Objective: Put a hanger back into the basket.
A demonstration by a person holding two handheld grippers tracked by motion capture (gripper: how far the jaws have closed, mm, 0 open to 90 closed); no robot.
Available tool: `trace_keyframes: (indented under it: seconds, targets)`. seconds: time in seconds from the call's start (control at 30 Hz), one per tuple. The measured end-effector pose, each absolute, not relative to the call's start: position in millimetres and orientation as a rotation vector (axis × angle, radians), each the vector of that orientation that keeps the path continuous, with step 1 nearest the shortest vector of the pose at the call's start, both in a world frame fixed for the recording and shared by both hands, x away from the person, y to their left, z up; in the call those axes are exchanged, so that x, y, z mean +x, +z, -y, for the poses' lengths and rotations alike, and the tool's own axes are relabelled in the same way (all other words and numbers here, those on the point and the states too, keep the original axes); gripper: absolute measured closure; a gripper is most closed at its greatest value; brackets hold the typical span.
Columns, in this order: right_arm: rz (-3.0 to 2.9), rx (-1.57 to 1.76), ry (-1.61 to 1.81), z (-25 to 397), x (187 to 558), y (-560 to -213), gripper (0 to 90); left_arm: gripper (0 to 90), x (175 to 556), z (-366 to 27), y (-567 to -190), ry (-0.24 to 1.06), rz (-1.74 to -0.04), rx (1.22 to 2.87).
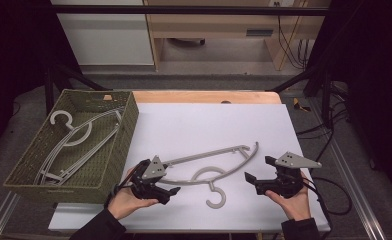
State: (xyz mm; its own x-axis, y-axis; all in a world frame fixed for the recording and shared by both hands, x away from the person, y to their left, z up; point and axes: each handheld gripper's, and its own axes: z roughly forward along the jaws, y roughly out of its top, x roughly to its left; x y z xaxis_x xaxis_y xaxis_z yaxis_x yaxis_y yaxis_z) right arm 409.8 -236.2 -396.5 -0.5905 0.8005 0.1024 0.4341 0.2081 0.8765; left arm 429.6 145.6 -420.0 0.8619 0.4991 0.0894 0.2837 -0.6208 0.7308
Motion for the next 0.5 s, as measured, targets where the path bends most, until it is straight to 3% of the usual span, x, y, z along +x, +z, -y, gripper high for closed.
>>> trace_keyframes:
  seconds: [0.2, 0.5]
  targets:
    - [-2.115, 1.147, 1.344, 237.3, 409.4, -396.0, 7.7, 18.7, 435.2, -137.6, -430.8, 0.313, -0.549, 2.327]
    - [-2.131, 1.145, 1.335, 234.3, 410.3, -398.1, 7.8, 30.2, 449.5, -123.3, -448.7, 0.307, -0.497, 2.43]
